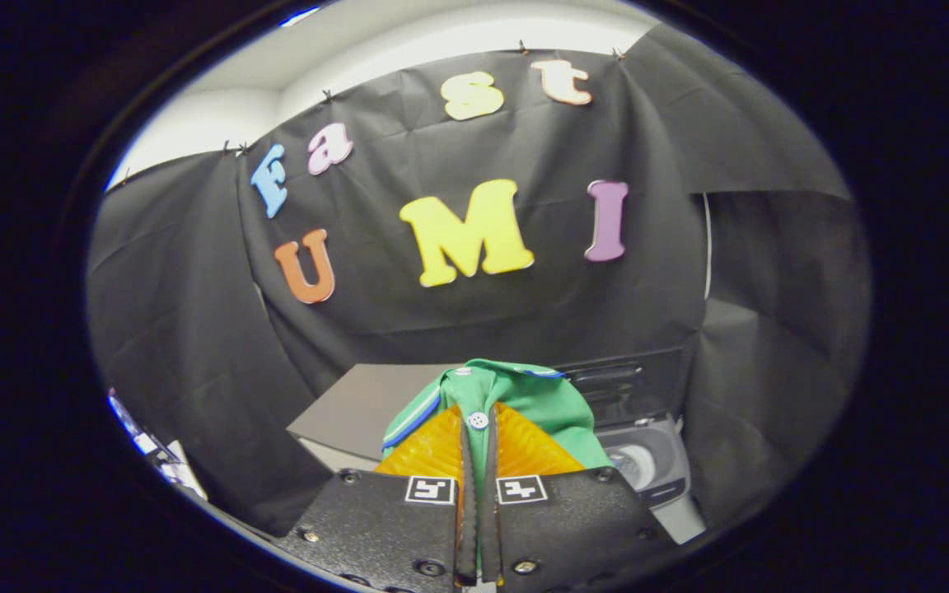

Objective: Put the clothes into the washing machine and then close the washing machine lid.

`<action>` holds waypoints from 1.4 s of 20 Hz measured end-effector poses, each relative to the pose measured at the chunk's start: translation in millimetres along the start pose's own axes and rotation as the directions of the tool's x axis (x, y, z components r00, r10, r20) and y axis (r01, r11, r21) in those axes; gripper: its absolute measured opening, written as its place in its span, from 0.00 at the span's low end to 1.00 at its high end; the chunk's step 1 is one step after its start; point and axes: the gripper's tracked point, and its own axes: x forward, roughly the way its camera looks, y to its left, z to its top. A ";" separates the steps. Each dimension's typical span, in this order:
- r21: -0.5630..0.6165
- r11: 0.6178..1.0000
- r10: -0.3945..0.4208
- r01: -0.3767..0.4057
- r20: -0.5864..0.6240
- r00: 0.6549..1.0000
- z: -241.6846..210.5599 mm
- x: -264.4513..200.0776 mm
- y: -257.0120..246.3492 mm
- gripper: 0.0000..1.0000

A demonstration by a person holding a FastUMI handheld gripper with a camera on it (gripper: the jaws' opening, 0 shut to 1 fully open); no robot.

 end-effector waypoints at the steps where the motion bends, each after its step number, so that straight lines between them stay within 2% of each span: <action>1: -0.003 1.000 -0.015 0.016 0.012 1.000 7.7 -2.3 -16.1 0.05; 5: -0.032 0.998 -0.060 0.061 0.038 0.997 29.2 10.2 -80.2 0.06; 10: -0.005 0.998 -0.056 0.056 0.000 0.998 24.5 59.7 -136.8 0.06; 20: 0.012 0.999 0.037 -0.035 -0.187 0.982 -60.4 165.8 -168.4 0.06; 28: 0.020 1.000 0.013 -0.007 -0.331 0.943 -134.7 215.4 -196.0 0.06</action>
